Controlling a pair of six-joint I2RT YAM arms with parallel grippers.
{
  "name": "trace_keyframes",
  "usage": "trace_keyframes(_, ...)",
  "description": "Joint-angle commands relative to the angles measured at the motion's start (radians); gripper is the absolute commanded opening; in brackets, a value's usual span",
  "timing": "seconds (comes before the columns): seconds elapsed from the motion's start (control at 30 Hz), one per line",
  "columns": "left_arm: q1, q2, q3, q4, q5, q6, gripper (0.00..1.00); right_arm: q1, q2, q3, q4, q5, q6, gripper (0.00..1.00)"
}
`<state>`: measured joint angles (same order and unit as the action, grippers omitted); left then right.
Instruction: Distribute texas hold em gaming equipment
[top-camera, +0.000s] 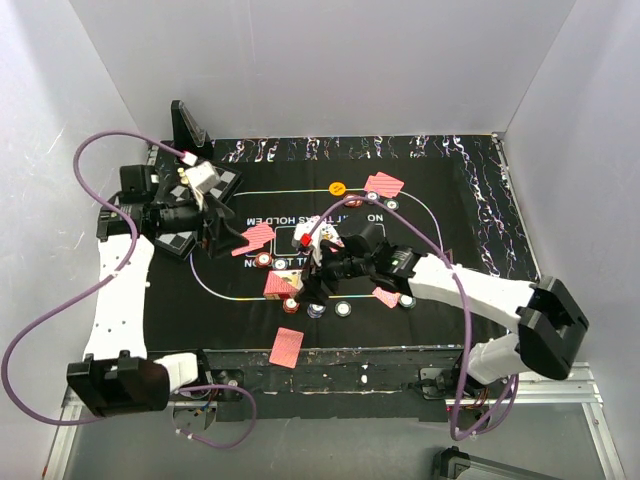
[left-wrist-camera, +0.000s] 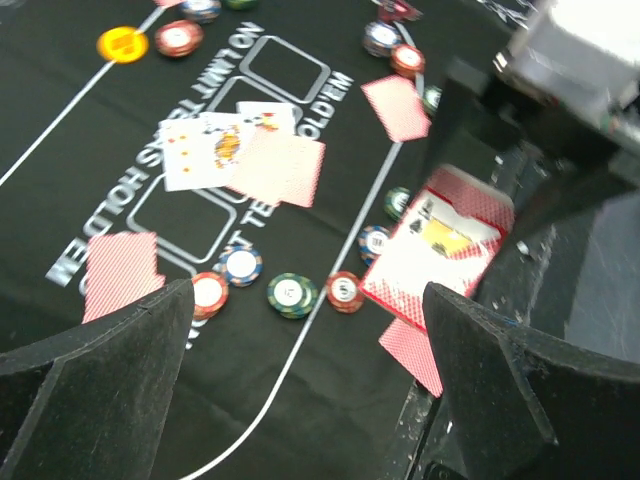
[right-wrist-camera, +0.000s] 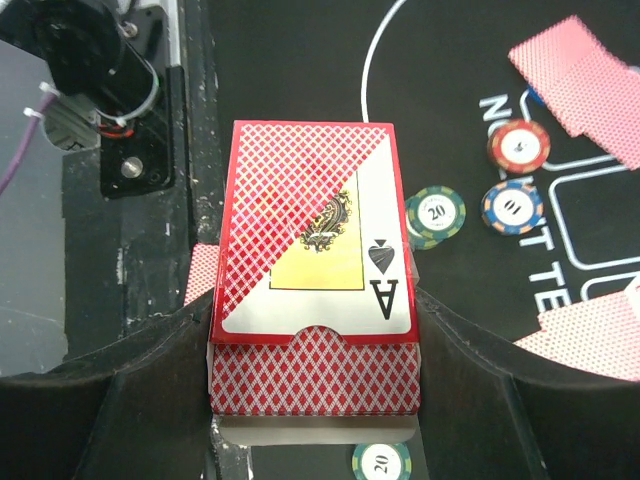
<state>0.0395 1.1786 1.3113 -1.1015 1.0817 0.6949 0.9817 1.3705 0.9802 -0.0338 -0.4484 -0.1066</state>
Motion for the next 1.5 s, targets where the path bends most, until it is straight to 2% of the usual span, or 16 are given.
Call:
trace_keyframes(0.0,0.102,0.018,-0.041,0.173,-0.017,-0.217,0.98,0.003,0.093,-0.012,0.127,0.001,0.045,0.27)
trace_keyframes(0.17,0.117,-0.049,-0.168,0.393,-0.192,-0.455,0.98,0.037,0.185,-0.018,0.173,0.016,0.061,0.27)
trace_keyframes(0.33,0.119,-0.057,-0.216,0.445,-0.483,-0.570,0.98,0.084,0.262,-0.015,0.202,0.060,0.062,0.28)
trace_keyframes(0.63,0.111,-0.109,-0.342,0.548,-0.738,-0.748,0.98,0.138,0.317,-0.043,0.232,0.122,0.099,0.30)
trace_keyframes(0.73,0.103,-0.079,-0.340,0.545,-0.778,-0.796,0.98,0.150,0.329,-0.064,0.239,0.151,0.137,0.36)
trace_keyframes(0.83,0.089,-0.071,-0.351,0.565,-0.813,-0.850,0.98,0.153,0.312,-0.084,0.248,0.197,0.157,0.50)
trace_keyframes(0.9,0.088,-0.076,-0.368,0.604,-0.818,-0.854,0.98,0.152,0.291,-0.097,0.252,0.217,0.165,0.63)
trace_keyframes(0.93,0.085,-0.079,-0.379,0.621,-0.819,-0.853,0.98,0.152,0.283,-0.101,0.250,0.226,0.169,0.73)
trace_keyframes(0.97,0.085,-0.083,-0.386,0.640,-0.815,-0.844,0.98,0.152,0.274,-0.106,0.249,0.231,0.173,0.78)
trace_keyframes(1.17,0.082,-0.106,-0.418,0.693,-0.816,-0.807,0.98,0.152,0.205,-0.113,0.196,0.264,0.182,0.84)
trace_keyframes(1.3,0.071,-0.129,-0.457,0.745,-0.789,-0.766,0.98,0.147,0.073,-0.133,0.140,0.359,0.194,0.85)
trace_keyframes(1.4,0.060,-0.145,-0.512,0.811,-0.775,-0.752,0.98,0.089,-0.081,-0.175,0.107,0.439,0.241,0.86)
trace_keyframes(1.47,0.054,-0.151,-0.550,0.877,-0.778,-0.744,0.98,-0.012,-0.209,-0.225,0.100,0.534,0.278,0.87)
